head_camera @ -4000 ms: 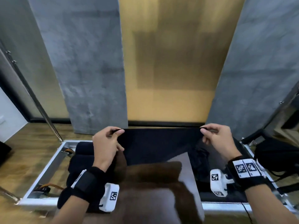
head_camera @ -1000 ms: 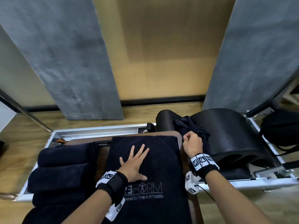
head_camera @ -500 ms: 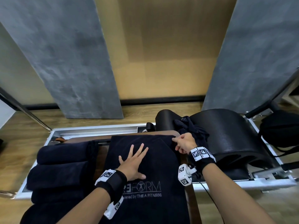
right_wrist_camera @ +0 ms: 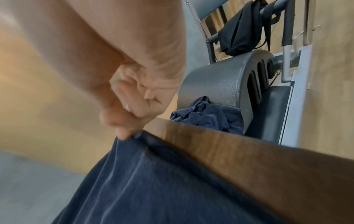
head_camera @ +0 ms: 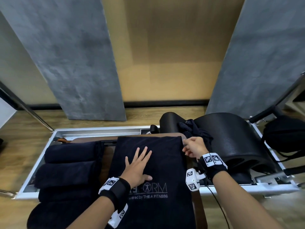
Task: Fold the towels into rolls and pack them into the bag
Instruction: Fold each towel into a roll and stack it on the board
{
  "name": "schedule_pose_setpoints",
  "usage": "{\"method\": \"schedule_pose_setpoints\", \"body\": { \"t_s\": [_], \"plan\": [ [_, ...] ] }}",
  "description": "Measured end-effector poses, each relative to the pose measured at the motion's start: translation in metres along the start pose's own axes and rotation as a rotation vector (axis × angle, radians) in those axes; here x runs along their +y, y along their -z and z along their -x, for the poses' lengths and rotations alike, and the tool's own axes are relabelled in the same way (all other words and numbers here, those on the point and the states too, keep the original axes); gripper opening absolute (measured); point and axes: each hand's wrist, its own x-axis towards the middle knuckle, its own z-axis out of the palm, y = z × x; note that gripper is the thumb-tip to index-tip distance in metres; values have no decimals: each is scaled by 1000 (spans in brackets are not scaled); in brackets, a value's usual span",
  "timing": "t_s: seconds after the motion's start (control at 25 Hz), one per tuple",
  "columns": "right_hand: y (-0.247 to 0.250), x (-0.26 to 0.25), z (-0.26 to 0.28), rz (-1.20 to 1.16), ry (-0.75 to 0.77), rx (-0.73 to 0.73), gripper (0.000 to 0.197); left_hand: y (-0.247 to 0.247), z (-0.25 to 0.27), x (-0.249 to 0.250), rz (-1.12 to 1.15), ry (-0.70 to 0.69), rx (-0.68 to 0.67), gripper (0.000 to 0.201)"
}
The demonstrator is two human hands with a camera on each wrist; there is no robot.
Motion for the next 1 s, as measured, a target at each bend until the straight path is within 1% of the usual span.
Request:
{"method": "schedule_pose_setpoints", "body": {
  "t_s": [0.08,0.12,0.16,0.2,0.28,0.32,0.36,0.4,0.48,0.56,0.64,0.68,0.72,0.8,0.88,0.92,0.96,1.0],
  "plan": [
    [-8,12,23,55,6,-161,21,-16,16,-7,-83,-24,139,87],
    [-11,20,34,93,2,-205,23,-26,26,-12,-133,-27,201,78],
    [-13,28,45,133,0,-207,22,-37,36,-17,-162,-19,245,73],
    [-15,36,54,162,6,-166,19,-47,47,-22,-163,-5,270,71],
    [-14,52,70,177,38,-20,14,-65,67,-33,-142,19,280,73],
    [-14,59,79,170,70,39,16,-74,78,-39,-146,23,285,75],
    [-14,67,87,167,125,64,20,-82,86,-45,-155,22,298,77],
    [-15,77,99,188,201,58,26,-91,98,-49,-155,16,314,79],
    [-19,101,125,305,370,-9,38,-108,121,-55,-142,-6,348,84],
    [-24,127,153,439,518,-150,53,-125,143,-60,-154,-25,370,89],
    [-28,152,179,631,632,-319,77,-136,162,-66,-152,-37,350,98],
    [-30,163,187,772,673,-366,90,-139,168,-70,-151,-48,330,102],
    [-30,176,196,930,710,-372,99,-142,176,-76,-162,-64,316,103],
    [-27,196,209,1163,775,-303,106,-144,190,-85,-195,-102,321,101],
    [-19,206,220,1214,806,-233,110,-142,199,-92,-187,-135,355,106],
    [-15,208,224,1204,813,-225,109,-140,202,-94,-162,-152,365,104],
    [-12,211,227,1177,819,-229,107,-138,204,-94,-134,-180,383,97],
    [-10,212,229,1127,821,-240,103,-135,206,-93,-101,-201,402,85]
  ]
}}
